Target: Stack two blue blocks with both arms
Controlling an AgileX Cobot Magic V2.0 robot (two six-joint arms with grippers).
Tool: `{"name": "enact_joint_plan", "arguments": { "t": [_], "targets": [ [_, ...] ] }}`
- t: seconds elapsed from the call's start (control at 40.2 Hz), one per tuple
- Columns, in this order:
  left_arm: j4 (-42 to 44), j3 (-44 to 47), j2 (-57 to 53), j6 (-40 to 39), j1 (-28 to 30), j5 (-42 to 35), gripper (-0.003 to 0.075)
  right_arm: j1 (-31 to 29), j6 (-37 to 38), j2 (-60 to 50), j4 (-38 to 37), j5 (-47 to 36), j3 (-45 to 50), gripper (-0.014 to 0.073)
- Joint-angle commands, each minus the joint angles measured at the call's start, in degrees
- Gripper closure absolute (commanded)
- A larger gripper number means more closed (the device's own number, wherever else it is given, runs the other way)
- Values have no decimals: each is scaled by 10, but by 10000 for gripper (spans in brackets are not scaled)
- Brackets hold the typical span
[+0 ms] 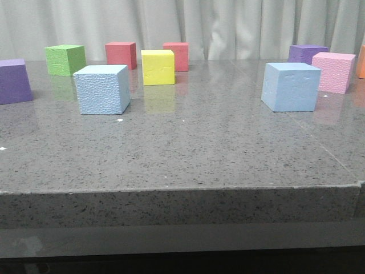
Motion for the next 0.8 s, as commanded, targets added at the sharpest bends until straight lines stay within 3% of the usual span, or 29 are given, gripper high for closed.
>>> {"name": "enact_joint_plan", "arguments": {
  "t": [0.0,0.77],
  "targets": [
    [-3,1,-10,-1,-4,-50,739,0,-1,-5,2,-43,-2,659],
    [-21,-25,-9,-1,-4,-81,739,0,-1,-4,2,-39,-30,659]
  ]
}}
